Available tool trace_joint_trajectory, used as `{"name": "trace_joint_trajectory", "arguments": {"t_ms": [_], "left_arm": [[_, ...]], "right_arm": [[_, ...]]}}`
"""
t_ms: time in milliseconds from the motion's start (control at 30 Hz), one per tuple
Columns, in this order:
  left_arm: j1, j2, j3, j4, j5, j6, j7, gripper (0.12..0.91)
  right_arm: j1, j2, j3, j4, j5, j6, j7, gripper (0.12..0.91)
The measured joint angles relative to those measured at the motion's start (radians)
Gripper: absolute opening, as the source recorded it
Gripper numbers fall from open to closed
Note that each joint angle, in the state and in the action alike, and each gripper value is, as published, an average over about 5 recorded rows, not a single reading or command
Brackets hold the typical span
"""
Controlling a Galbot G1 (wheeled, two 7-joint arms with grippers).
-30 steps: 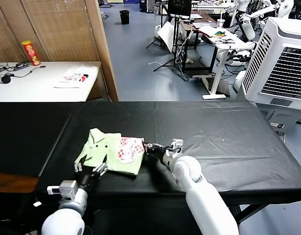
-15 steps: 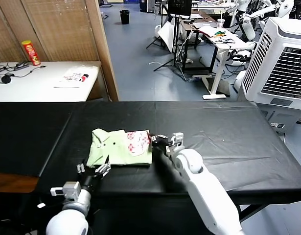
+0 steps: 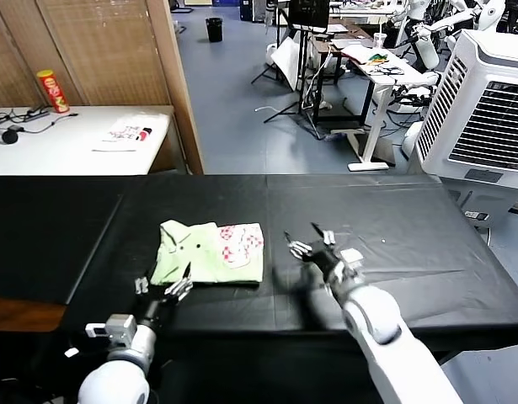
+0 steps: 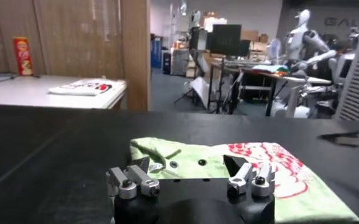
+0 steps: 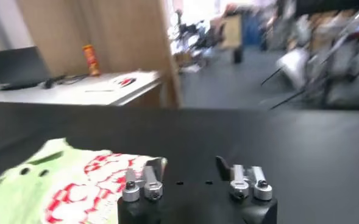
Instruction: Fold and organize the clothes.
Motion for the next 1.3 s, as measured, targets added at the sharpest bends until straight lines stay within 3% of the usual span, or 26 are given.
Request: {"name": "trace_joint_trajectory", "arguments": {"t_ms": [200, 333, 567, 1000, 1300], "left_arm": [[0.049, 0.044, -0.005, -0.031, -0.010, -0.017, -0.034, 0.798], [0.119, 0.055, -0.017, -0.082, -0.014, -0.031, -0.035, 0.798], [0.223, 0.065, -0.043, -0.132, -0.011, -0.040, -0.033, 0.798], [0.383, 0.067, -0.161, -0.174, -0.053, -0.133, 0.000, 0.798], [0.469, 0.068, -0.216, -0.172, -0.062, -0.142, 0.022, 0.798]], "right_arm": [[-0.299, 0.010, 0.114, 0.173, -0.130, 0.136, 0.039, 0.798], [-0.482, 0.034, 0.175, 0.254, -0.177, 0.208, 0.054, 0.798], [-0.657, 0.039, 0.236, 0.330, -0.182, 0.224, 0.080, 0.798], [-0.843, 0.053, 0.274, 0.427, -0.171, 0.293, 0.223, 0.798], [-0.919, 0.057, 0.281, 0.460, -0.170, 0.297, 0.235, 0.798]]}}
